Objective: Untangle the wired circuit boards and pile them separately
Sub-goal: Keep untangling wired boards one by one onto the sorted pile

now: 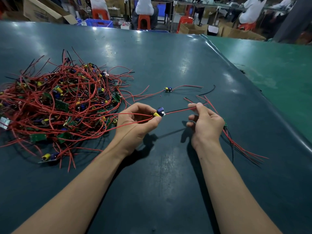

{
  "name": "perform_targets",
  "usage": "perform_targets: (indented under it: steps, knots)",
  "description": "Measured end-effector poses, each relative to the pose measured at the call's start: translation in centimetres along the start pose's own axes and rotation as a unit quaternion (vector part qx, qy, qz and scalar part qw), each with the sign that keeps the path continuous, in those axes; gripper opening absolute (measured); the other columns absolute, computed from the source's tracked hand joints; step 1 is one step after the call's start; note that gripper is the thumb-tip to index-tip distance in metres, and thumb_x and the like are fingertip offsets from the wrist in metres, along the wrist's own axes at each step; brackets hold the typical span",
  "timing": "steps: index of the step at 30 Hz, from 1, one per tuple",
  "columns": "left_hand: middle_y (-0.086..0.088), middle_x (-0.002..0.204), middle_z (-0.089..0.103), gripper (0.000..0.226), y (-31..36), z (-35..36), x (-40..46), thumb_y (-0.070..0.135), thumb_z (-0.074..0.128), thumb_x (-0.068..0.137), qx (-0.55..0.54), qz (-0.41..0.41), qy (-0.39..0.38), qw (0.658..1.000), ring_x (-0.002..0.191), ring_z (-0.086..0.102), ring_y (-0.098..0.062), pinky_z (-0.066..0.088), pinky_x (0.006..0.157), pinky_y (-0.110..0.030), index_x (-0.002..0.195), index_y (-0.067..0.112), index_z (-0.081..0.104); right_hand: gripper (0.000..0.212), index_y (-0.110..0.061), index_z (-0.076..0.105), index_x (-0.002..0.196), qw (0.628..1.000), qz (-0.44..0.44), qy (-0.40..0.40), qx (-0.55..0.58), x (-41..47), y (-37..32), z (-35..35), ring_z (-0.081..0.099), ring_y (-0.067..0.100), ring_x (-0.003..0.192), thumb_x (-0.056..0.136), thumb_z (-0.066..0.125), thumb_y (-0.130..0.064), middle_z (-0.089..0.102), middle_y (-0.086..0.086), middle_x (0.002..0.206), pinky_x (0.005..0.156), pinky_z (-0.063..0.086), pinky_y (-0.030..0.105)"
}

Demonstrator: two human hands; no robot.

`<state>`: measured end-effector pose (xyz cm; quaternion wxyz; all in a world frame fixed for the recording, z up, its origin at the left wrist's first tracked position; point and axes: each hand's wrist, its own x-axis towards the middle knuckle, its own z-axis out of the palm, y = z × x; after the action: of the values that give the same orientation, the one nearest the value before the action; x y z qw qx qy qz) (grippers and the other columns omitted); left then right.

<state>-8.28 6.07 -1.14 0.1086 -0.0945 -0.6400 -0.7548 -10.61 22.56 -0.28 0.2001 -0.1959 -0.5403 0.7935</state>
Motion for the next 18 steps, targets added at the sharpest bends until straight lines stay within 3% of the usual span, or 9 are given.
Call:
perform_targets:
  steps: [3,5,6,8,10,11,13,15,18]
  knots:
    - [0.01,0.066,0.067,0.022,0.0,-0.2,0.0,-0.004,0.076,0.072,-0.015,0.003,-0.007,1.0,0.058,0.059,-0.003,0.047,0.059,-0.015,0.078,0.011,0.06,0.03,-0.01,0.067,0.068,0.998,-0.014,0.064,0.022,0.6,-0.3,-0.6,0.046,0.007,0.04,0.096,0.055,-0.011,0.064,-0.006,0.058,0.038,0.038,0.02]
    - [0.01,0.067,0.065,0.017,-0.1,-0.3,0.2,0.002,0.07,0.071,-0.053,0.001,0.011,0.999,0.058,0.056,-0.006,0.047,0.06,-0.017,0.079,0.011,0.057,0.026,-0.012,0.063,0.075,0.993,-0.038,0.111,0.027,1.0,-0.6,-1.0,0.048,0.007,0.042,0.098,0.053,-0.013,0.065,-0.006,0.067,0.04,0.04,0.023]
    - [0.009,0.069,0.065,0.017,-0.2,-0.4,0.3,0.003,0.07,0.072,-0.069,-0.002,0.017,0.997,0.058,0.055,-0.007,0.047,0.06,-0.017,0.08,0.012,0.058,0.02,-0.013,0.062,0.082,0.988,-0.079,0.133,-0.001,1.1,-0.7,-1.2,0.05,0.007,0.047,0.098,0.052,-0.014,0.066,-0.004,0.077,0.044,0.042,0.023]
    - [0.007,0.074,0.068,0.02,-0.3,-0.5,0.5,0.004,0.076,0.072,-0.073,-0.004,0.017,0.997,0.061,0.056,-0.009,0.047,0.062,-0.017,0.085,0.013,0.064,0.008,-0.014,0.065,0.096,0.952,-0.242,0.14,-0.12,0.5,-0.8,-1.3,0.054,0.006,0.063,0.096,0.056,-0.014,0.065,0.0,0.095,0.058,0.044,0.017]
    - [0.004,0.075,0.071,0.025,-0.3,-0.5,0.6,0.007,0.081,0.071,-0.059,0.002,0.017,0.998,0.064,0.059,-0.008,0.048,0.064,-0.016,0.092,0.012,0.069,0.012,-0.011,0.068,0.103,0.893,-0.399,0.029,-0.205,-0.8,-0.2,-0.8,0.054,0.007,0.073,0.093,0.061,-0.011,0.062,0.0,0.099,0.065,0.042,0.013]
    - [0.004,0.076,0.071,0.026,-0.3,-0.3,0.6,0.009,0.079,0.071,-0.053,0.005,0.019,0.998,0.065,0.06,-0.007,0.048,0.065,-0.015,0.095,0.01,0.07,0.015,-0.009,0.069,0.105,0.873,-0.426,-0.054,-0.23,-1.6,0.3,-0.4,0.056,0.01,0.075,0.091,0.063,-0.009,0.061,0.001,0.1,0.066,0.044,0.015]
    - [0.003,0.078,0.073,0.027,-0.1,-0.1,0.6,0.011,0.076,0.071,-0.046,0.011,0.026,0.999,0.067,0.061,-0.007,0.049,0.067,-0.016,0.098,0.008,0.07,0.023,-0.004,0.069,0.111,0.844,-0.421,-0.203,-0.262,-2.7,1.2,0.4,0.061,0.016,0.079,0.088,0.067,-0.004,0.063,0.007,0.103,0.07,0.052,0.025]
    - [-0.001,0.085,0.072,0.027,0.1,0.0,0.5,0.015,0.073,0.071,-0.025,0.025,0.033,0.999,0.075,0.063,-0.007,0.05,0.073,-0.017,0.097,0.007,0.07,0.031,-0.001,0.067,0.117,0.841,-0.385,-0.277,-0.261,-3.3,1.6,0.7,0.064,0.017,0.083,0.086,0.071,-0.004,0.066,0.008,0.103,0.076,0.055,0.031]
    - [-0.009,0.095,0.066,0.034,0.6,-0.2,0.4,0.018,0.07,0.07,0.009,0.053,0.03,0.998,0.087,0.063,-0.004,0.05,0.081,-0.017,0.104,0.011,0.07,0.039,-0.005,0.064,0.123,0.86,-0.336,-0.305,-0.234,-3.5,1.5,0.7,0.065,0.007,0.084,0.085,0.073,-0.009,0.068,-0.001,0.095,0.076,0.05,0.015]
